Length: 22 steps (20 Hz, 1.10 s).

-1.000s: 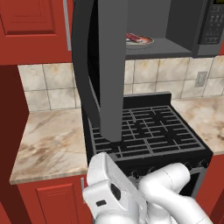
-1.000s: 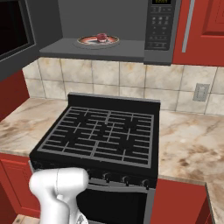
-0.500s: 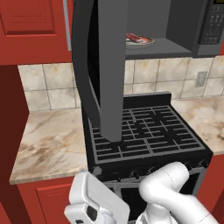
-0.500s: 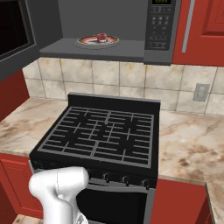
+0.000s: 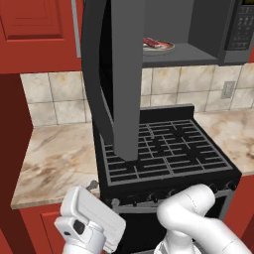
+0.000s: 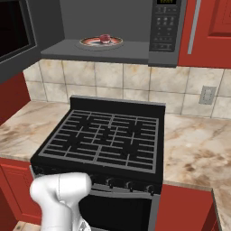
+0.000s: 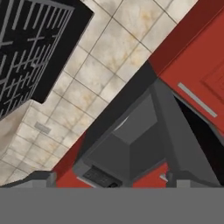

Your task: Transport the steak from the fridge to the microwave and turn on the microwave.

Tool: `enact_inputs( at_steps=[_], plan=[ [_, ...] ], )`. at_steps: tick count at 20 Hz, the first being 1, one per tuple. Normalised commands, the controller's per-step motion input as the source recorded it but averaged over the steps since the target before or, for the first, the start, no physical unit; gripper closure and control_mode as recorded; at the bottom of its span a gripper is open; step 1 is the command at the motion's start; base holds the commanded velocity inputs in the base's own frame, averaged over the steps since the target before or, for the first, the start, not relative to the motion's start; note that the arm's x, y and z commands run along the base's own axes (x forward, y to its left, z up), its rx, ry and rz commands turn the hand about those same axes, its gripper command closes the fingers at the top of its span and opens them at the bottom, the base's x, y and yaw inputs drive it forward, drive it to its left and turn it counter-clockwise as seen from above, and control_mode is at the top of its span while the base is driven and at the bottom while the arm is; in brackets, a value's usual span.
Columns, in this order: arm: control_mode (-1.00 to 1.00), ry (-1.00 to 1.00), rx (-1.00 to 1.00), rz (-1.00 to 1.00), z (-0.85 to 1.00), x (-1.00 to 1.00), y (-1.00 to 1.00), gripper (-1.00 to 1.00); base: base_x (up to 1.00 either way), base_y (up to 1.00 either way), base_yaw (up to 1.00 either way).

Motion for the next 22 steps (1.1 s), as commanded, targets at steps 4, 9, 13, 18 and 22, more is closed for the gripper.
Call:
enact_inputs(
  at_steps=[4,9,13,18,22],
  plan=[
    [-1.0,0.0,0.0,-0.14,0.0,0.39,0.34,-1.0,0.0,0.0,0.0],
    [-1.0,0.0,0.0,-0.07,0.01,0.39,0.34,-1.0,0.0,0.0,0.0],
    [-1.0,0.0,0.0,0.0,0.01,0.47,0.26,-1.0,0.0,0.0,0.0],
    [-1.0,0.0,0.0,0.0,0.0,0.48,0.06,-1.0,0.0,0.0,0.0],
    [-1.0,0.0,0.0,0.0,0.0,0.39,0.0,-1.0,0.0,0.0,0.0]
  ],
)
